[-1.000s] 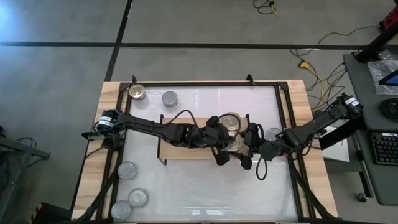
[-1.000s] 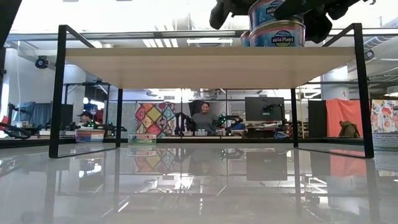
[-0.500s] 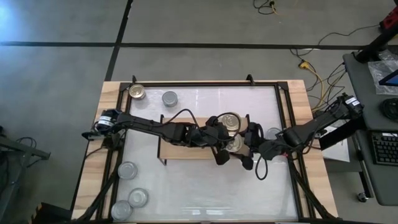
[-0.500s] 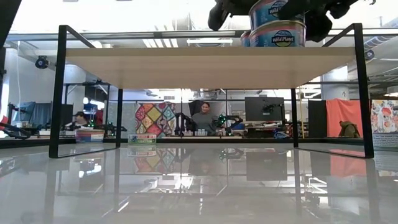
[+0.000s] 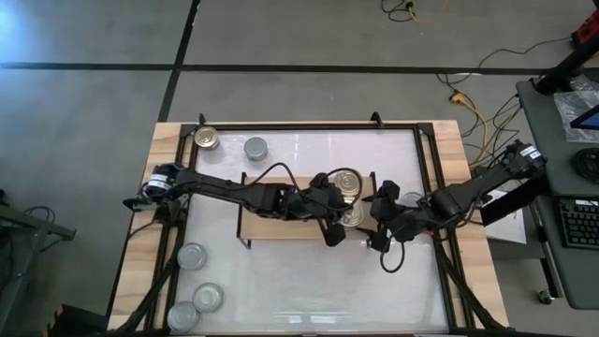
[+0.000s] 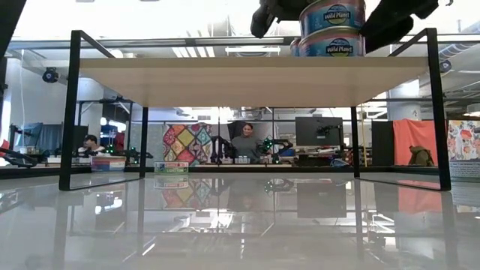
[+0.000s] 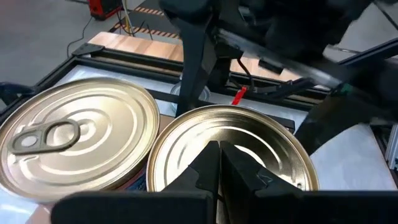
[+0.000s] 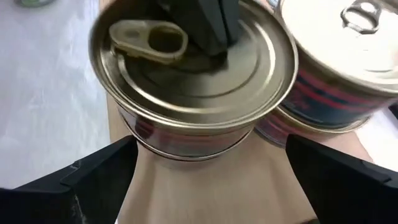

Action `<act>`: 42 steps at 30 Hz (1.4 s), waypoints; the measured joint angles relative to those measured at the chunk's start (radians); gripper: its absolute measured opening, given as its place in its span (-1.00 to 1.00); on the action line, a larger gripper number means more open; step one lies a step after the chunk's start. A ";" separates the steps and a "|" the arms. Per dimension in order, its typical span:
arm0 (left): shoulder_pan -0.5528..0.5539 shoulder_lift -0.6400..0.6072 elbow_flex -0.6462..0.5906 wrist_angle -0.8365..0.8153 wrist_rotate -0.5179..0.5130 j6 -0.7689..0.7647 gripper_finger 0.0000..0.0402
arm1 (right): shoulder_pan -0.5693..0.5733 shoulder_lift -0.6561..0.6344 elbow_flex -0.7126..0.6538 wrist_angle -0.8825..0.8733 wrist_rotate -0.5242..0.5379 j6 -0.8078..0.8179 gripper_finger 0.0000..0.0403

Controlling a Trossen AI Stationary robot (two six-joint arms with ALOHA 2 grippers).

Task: Stack canned seafood by type on shelf
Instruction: Stack the blue-pink tuna can on top of the other blue-pink tuna can on the shelf

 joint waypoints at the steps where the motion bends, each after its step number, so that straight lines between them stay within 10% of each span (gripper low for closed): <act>1: 0.000 0.000 0.000 0.012 0.001 0.010 -1.00 | 0.003 0.000 0.014 -0.013 -0.001 0.001 0.99; 10: -0.014 -0.007 0.152 -0.011 -0.026 0.168 -1.00 | 0.040 0.000 0.143 -0.146 -0.007 -0.010 0.99; 16: -0.086 -0.074 0.311 -0.367 -0.203 0.225 -1.00 | 0.099 0.000 0.205 -0.243 0.039 0.016 0.99; 28: -0.118 -0.462 0.087 -1.037 -0.621 -0.445 -1.00 | 0.345 0.000 0.230 -0.361 0.239 0.156 0.99; 35: 0.166 -0.685 -0.233 -1.032 -0.433 -0.641 -1.00 | 0.408 0.001 0.230 -0.362 0.210 0.263 0.99; 42: 0.685 -0.695 -0.407 -0.868 -0.054 -0.357 -1.00 | 0.418 -0.003 0.230 -0.386 0.094 0.318 0.99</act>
